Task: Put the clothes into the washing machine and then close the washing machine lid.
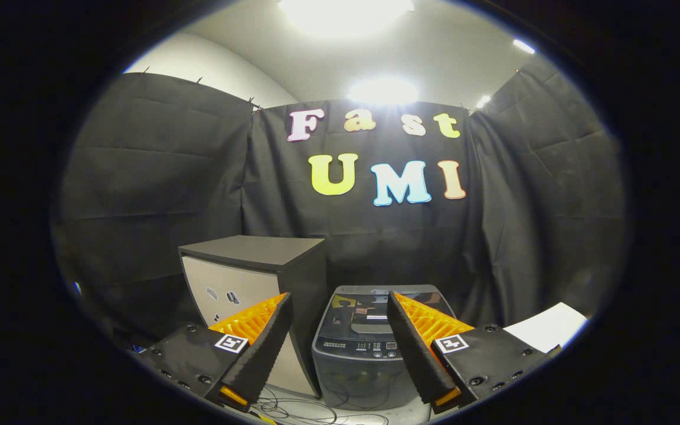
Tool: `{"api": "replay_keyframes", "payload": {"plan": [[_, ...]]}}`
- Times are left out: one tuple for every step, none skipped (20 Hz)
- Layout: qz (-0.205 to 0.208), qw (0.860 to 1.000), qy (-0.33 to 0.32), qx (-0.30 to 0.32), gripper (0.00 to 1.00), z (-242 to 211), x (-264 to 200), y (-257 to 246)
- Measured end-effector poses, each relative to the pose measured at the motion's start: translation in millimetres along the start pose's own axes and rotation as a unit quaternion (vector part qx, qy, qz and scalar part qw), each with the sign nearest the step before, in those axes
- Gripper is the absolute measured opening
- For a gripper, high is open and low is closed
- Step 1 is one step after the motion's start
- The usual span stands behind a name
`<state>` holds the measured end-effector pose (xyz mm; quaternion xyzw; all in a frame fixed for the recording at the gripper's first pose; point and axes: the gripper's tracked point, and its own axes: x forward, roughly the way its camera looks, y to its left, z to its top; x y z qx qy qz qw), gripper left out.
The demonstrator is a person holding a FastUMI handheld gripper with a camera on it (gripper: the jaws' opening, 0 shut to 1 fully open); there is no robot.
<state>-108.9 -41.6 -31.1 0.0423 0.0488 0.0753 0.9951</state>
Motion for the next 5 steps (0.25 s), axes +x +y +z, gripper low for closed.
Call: {"api": "replay_keyframes", "payload": {"plan": [[0.001,1.0,-0.004,0.0,0.99,0.0,-5.7,-2.0],[0.003,1.0,-0.004,-0.001,0.99,-1.3,-11.1,-3.0],[0.005,1.0,-0.007,-0.004,0.99,-2.9,-16.8,-5.0],[0.008,1.0,-0.011,-0.008,0.99,-2.4,-22.2,-7.0],[0.009,1.0,-0.013,-0.011,0.99,-2.4,-25.9,-8.9]]}}
